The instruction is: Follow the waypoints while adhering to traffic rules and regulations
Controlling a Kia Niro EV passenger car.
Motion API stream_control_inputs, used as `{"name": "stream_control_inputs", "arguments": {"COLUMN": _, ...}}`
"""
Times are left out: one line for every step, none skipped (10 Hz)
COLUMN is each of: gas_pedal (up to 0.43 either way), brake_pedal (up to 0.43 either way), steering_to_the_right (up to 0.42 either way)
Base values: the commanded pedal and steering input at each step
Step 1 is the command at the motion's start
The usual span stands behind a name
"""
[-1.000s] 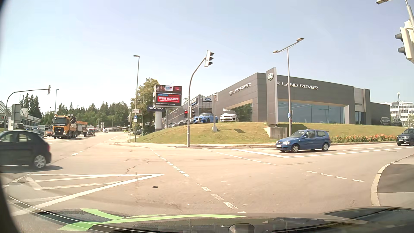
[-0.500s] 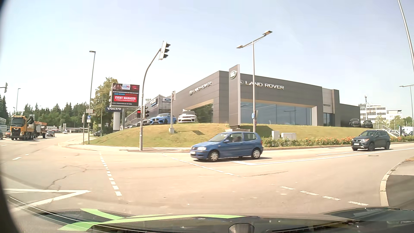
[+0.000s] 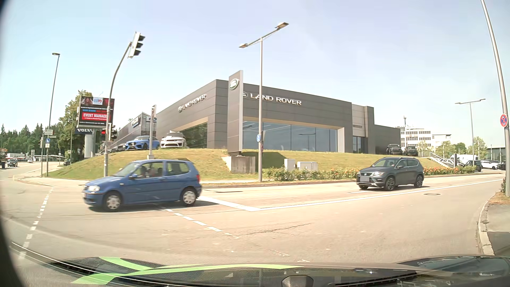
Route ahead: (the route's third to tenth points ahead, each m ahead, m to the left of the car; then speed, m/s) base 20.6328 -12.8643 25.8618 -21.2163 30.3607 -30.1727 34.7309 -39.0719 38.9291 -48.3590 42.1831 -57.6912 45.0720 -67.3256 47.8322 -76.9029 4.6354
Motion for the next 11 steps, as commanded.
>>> {"name": "stream_control_inputs", "arguments": {"gas_pedal": 0.11, "brake_pedal": 0.0, "steering_to_the_right": 0.297}}
{"name": "stream_control_inputs", "arguments": {"gas_pedal": 0.11, "brake_pedal": 0.0, "steering_to_the_right": 0.297}}
{"name": "stream_control_inputs", "arguments": {"gas_pedal": 0.11, "brake_pedal": 0.0, "steering_to_the_right": 0.297}}
{"name": "stream_control_inputs", "arguments": {"gas_pedal": 0.11, "brake_pedal": 0.0, "steering_to_the_right": 0.296}}
{"name": "stream_control_inputs", "arguments": {"gas_pedal": 0.11, "brake_pedal": 0.0, "steering_to_the_right": 0.294}}
{"name": "stream_control_inputs", "arguments": {"gas_pedal": 0.118, "brake_pedal": 0.0, "steering_to_the_right": 0.289}}
{"name": "stream_control_inputs", "arguments": {"gas_pedal": 0.13, "brake_pedal": 0.0, "steering_to_the_right": 0.285}}
{"name": "stream_control_inputs", "arguments": {"gas_pedal": 0.13, "brake_pedal": 0.0, "steering_to_the_right": 0.284}}
{"name": "stream_control_inputs", "arguments": {"gas_pedal": 0.13, "brake_pedal": 0.0, "steering_to_the_right": 0.284}}
{"name": "stream_control_inputs", "arguments": {"gas_pedal": 0.13, "brake_pedal": 0.0, "steering_to_the_right": 0.284}}
{"name": "stream_control_inputs", "arguments": {"gas_pedal": 0.13, "brake_pedal": 0.0, "steering_to_the_right": 0.284}}
